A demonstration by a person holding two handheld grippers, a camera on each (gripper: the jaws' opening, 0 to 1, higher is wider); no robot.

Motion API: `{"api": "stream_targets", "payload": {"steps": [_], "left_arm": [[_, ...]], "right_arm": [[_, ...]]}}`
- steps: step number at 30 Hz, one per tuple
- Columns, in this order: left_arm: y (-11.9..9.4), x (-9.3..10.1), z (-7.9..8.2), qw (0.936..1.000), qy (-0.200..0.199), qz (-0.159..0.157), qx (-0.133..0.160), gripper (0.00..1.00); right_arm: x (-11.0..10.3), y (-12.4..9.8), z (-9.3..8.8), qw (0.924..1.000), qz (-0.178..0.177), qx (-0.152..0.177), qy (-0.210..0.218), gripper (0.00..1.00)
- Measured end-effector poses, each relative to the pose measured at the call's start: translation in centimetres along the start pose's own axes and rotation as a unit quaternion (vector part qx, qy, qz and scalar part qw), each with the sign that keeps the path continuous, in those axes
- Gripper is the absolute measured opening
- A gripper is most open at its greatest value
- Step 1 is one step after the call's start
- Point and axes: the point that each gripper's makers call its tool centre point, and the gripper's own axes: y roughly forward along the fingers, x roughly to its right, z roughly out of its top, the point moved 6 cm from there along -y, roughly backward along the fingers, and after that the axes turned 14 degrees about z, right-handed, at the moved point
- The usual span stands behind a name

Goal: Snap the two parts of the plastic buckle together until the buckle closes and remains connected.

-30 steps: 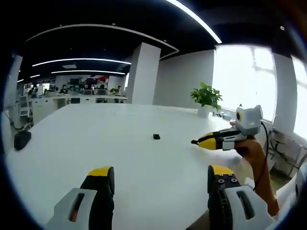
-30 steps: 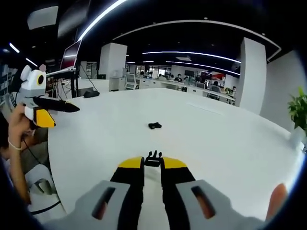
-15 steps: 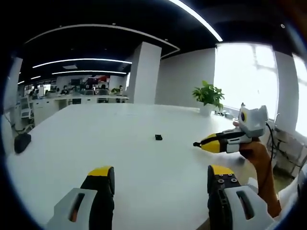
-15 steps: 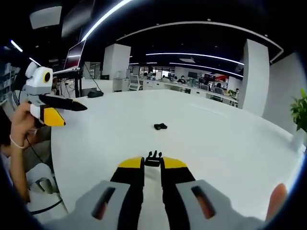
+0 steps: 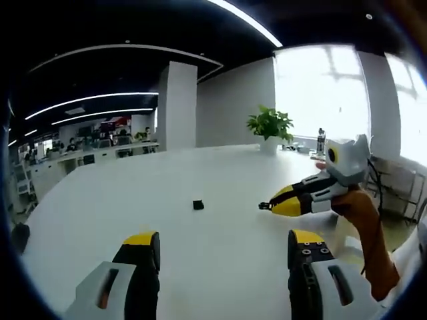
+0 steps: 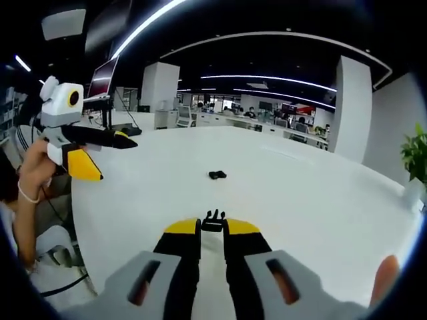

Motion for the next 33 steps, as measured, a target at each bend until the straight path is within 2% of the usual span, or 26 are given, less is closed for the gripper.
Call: {"api": "stream_targets", "payload": {"steps": [6,10,15,19,26,33], "left_arm": [[1.1,0.3,0.6,0.9999,0.002,-0.014,0.005,0.79],[1.8,0.0,0.9,0.9996,0.000,-0.025,0.014,0.74],[2.5,-0.1,1.1,0.9996,0.009,-0.027,0.000,0.74],[3.1,0.2,1.1,0.9993,0.011,-0.036,0.002,0.74],[4.4,0.8,0.6,0.9983,0.007,-0.057,-0.013,0.75],[5.0,0.2,0.4,0.9990,0.000,-0.043,-0.014,0.75]], "right_arm": [[0.6,-0.5,-0.4,1.0000,-0.006,0.001,0.007,0.13],[0.9,-0.9,-0.5,0.9999,-0.011,0.004,0.012,0.13],[1.1,-1.2,-0.6,0.9997,-0.015,0.006,0.016,0.13],[1.1,-1.3,-0.5,0.9997,-0.016,0.007,0.016,0.13],[1.1,-1.4,-0.4,0.9997,-0.017,0.007,0.015,0.13],[1.2,-1.6,-0.4,0.9996,-0.020,0.009,0.016,0.13]]}}
